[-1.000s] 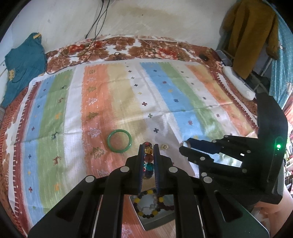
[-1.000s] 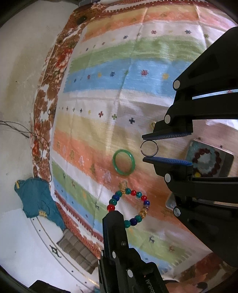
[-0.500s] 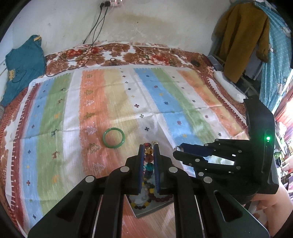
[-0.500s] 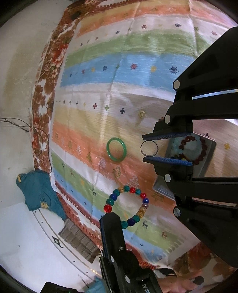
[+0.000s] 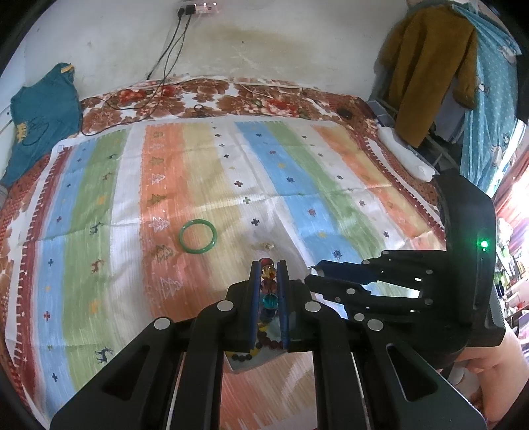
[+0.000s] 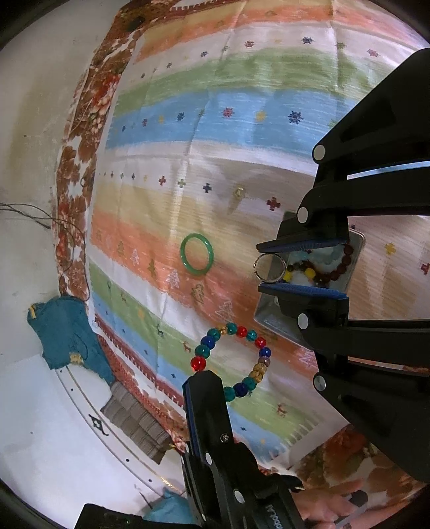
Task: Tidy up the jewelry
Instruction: 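Open both grippers to drop the bracelet and ring into the tray, then move the left gripper to the green bangle while the right gripper approaches the gold ring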
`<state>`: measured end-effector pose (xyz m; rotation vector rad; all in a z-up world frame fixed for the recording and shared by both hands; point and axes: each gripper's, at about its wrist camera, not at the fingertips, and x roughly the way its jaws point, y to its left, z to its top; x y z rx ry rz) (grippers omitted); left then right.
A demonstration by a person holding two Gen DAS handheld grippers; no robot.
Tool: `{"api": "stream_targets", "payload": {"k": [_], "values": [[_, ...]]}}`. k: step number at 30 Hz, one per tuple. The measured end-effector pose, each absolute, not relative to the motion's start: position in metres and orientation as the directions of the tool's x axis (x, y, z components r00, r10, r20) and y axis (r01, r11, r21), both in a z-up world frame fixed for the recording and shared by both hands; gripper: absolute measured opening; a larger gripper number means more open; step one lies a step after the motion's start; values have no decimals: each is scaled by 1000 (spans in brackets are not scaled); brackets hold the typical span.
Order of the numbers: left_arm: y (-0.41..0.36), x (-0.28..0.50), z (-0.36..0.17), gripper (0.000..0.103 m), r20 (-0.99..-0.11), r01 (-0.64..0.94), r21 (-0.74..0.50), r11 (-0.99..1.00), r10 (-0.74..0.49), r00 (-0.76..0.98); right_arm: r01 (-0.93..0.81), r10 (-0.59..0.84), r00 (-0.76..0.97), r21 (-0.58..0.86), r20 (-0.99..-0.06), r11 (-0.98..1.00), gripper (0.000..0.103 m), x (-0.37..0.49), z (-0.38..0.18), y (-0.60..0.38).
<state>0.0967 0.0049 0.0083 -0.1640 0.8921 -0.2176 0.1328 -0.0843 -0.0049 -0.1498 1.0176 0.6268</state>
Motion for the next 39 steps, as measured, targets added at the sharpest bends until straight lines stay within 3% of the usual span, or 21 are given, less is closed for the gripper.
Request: {"api": "stream_targets", "payload": {"k": [4, 6, 16, 24, 27, 39], "values": [[4, 96, 4, 10, -769, 105, -238, 966, -253, 587, -559, 411, 350, 165, -842, 813, 22, 126, -6, -84], [6, 93, 8, 12, -760, 93, -239, 967, -246, 602, -555, 396, 365, 145, -843, 819, 38, 125, -6, -84], [23, 106, 1, 32, -776, -9, -222, 975, -171, 607, -513, 310, 383, 79, -870, 855, 38, 143, -21, -93], [35, 129, -14, 36, -805, -107, -164, 981, -71, 588, -469, 244, 401, 31, -883, 883, 40, 160, -32, -93], [33, 138, -14, 45, -806, -107, -151, 983, -60, 589, -468, 239, 394, 30, -888, 883, 43, 162, -35, -90], [41, 160, -38, 51, -853, -130, -58, 990, 19, 522, -440, 213, 408, 13, -888, 898, 55, 178, -40, -83]]}}
